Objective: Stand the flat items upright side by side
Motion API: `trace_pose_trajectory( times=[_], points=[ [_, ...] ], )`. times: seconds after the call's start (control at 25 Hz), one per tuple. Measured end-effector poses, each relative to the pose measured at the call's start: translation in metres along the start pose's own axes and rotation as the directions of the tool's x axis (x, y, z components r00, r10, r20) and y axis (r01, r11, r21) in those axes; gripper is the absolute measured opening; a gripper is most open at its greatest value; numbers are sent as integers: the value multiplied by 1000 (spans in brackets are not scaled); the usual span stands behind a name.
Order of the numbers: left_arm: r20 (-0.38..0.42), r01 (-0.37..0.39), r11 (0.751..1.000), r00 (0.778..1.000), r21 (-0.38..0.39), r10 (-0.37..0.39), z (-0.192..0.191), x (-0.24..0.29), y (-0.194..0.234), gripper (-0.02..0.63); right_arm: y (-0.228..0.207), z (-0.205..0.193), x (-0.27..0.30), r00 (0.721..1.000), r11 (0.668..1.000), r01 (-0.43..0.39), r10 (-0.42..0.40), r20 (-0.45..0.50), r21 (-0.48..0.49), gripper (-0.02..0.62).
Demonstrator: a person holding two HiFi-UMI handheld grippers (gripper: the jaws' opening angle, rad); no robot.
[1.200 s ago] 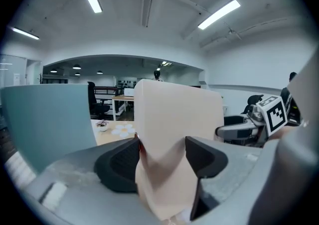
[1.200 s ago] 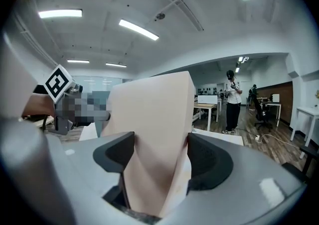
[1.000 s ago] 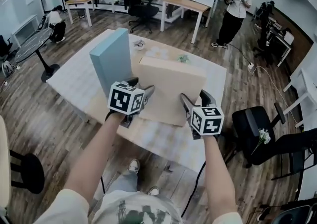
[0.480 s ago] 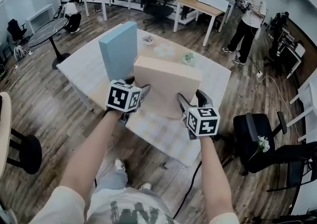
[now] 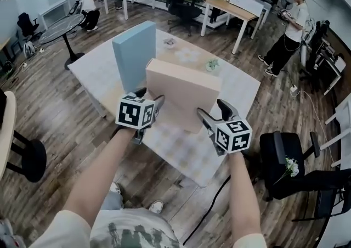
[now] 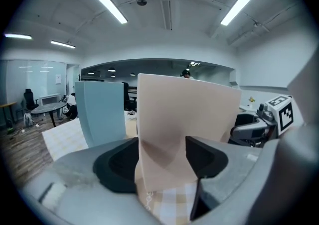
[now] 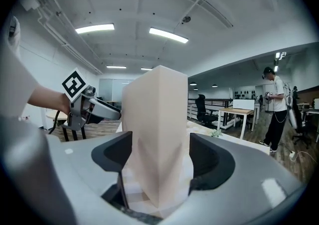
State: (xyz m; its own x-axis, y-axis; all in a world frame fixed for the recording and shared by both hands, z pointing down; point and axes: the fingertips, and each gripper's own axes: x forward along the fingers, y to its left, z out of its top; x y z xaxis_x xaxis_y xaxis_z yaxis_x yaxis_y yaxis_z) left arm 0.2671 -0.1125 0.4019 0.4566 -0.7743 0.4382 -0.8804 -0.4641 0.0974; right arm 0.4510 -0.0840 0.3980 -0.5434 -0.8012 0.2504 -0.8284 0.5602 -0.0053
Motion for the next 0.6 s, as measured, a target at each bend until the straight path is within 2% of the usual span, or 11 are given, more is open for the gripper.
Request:
trace_pose_trajectory(
  times=[0.16,0.32,0.6],
  points=[
    [46,-63,998,997,-21,64,-5,-2,-11,295,-7,-1,9,995,995,-102,102,12,-6,403],
    [70,-99,995,993,-26,100,-8,0,-22,295,-5,-2,24,977,977,-214,214,0,-4,432],
    [64,-100,994,993,-36,102,-15,-2,-24,295,2,-5,48,935,934,-353,354,-8,52,454]
  ],
)
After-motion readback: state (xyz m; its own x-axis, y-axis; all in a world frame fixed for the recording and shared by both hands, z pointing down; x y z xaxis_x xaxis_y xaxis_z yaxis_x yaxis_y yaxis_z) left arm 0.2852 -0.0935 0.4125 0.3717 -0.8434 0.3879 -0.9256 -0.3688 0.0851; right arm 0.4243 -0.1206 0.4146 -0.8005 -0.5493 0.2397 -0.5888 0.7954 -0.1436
